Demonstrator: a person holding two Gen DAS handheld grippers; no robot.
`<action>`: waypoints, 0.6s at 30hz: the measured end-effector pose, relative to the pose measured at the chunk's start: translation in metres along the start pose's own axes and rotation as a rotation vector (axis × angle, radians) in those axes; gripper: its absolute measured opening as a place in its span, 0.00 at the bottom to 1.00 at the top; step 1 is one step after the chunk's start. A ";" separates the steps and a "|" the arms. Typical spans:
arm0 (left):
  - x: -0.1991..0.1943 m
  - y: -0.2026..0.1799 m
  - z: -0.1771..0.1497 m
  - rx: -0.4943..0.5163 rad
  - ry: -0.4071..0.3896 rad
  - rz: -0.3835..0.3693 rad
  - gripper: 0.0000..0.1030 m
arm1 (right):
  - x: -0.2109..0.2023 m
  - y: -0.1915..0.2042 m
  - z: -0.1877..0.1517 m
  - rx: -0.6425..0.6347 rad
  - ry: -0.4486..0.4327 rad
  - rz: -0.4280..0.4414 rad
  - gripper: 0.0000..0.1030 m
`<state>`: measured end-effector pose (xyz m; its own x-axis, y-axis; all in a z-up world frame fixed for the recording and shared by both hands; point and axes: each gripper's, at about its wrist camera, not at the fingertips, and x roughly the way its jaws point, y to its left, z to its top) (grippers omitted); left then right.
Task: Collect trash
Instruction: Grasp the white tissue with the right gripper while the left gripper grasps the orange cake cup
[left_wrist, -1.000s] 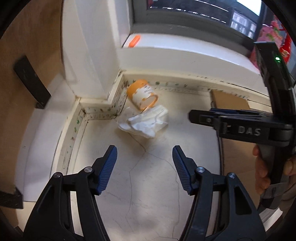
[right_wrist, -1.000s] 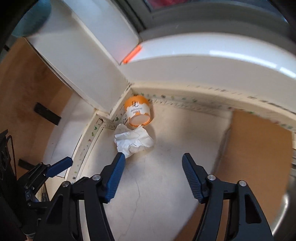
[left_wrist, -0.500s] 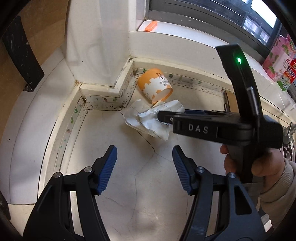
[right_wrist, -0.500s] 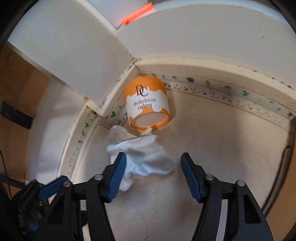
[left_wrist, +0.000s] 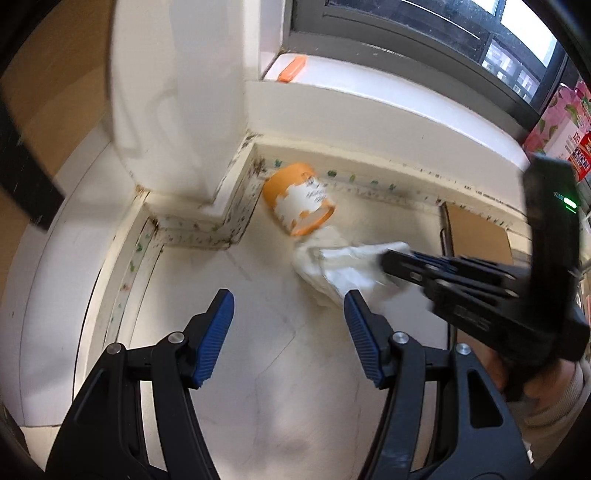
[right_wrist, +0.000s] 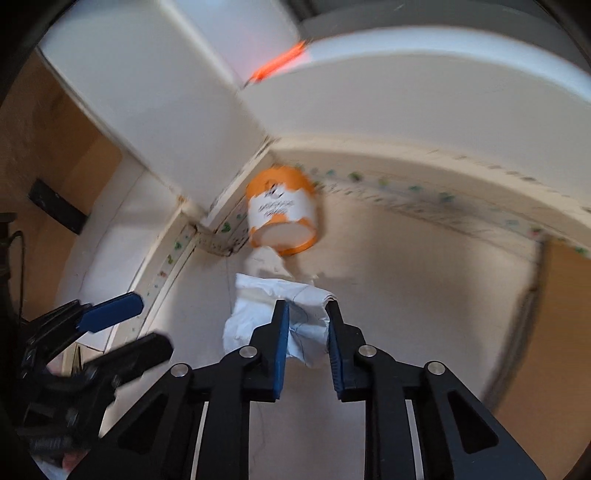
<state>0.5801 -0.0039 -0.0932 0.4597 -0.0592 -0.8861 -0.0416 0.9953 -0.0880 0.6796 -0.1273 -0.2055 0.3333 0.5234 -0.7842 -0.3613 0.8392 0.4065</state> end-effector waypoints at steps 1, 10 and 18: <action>0.001 -0.003 0.006 -0.005 -0.003 -0.002 0.58 | -0.011 -0.004 -0.003 0.010 -0.021 0.000 0.09; 0.029 -0.018 0.061 -0.053 0.000 0.052 0.58 | -0.080 -0.035 -0.016 0.055 -0.121 -0.044 0.07; 0.062 -0.022 0.087 -0.098 0.006 0.107 0.58 | -0.116 -0.066 -0.030 0.120 -0.200 -0.091 0.07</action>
<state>0.6863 -0.0229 -0.1066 0.4428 0.0461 -0.8954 -0.1769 0.9835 -0.0368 0.6385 -0.2484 -0.1554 0.5298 0.4535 -0.7167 -0.2200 0.8896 0.4003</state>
